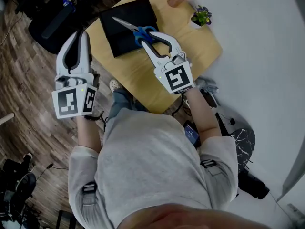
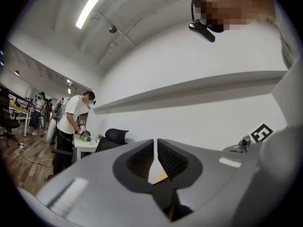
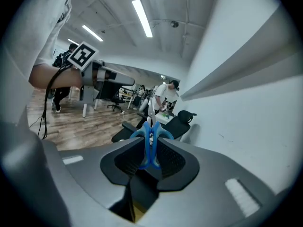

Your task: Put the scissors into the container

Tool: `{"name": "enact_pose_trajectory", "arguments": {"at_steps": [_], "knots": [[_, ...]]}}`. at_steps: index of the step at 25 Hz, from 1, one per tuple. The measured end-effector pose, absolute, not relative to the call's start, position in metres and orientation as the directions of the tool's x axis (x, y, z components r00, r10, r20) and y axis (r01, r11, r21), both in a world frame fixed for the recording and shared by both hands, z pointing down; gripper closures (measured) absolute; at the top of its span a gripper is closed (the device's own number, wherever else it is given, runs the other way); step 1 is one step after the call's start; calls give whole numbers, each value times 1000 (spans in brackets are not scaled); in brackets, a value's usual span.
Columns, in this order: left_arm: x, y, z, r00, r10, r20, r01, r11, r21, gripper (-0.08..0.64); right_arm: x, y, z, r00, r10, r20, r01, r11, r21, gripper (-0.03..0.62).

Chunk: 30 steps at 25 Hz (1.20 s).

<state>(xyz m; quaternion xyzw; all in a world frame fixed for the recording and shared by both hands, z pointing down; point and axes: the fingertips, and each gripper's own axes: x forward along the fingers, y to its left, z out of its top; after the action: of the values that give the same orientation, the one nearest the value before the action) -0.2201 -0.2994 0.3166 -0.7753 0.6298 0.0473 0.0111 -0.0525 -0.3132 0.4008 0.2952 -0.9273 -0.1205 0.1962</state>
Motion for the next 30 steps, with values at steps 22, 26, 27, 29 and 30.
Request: {"name": "enact_pose_trajectory", "arguments": {"at_steps": [22,26,27,29,30], "knots": [[-279,-353,366,246,-969,-14,-963,-246,113,479,-47,-351,577,-484,-386,785,-8,899,437,508],[-291,-361,370,247,-969,-9,-962,-246,121,479,-48,-358,595,-413,-352,840,79,905,419,508],[-294,-362,372,246,-969,-7,-962,-245,124,479,-48,-360,600,-395,-344,852,100,906,412,508],[-299,-365,375,245,-969,-5,-961,-244,129,479,-48,-363,609,-361,-331,872,131,907,399,508],[-302,-367,376,244,-970,-4,-961,-243,130,479,-48,-364,613,-348,-326,879,141,909,393,508]]}}
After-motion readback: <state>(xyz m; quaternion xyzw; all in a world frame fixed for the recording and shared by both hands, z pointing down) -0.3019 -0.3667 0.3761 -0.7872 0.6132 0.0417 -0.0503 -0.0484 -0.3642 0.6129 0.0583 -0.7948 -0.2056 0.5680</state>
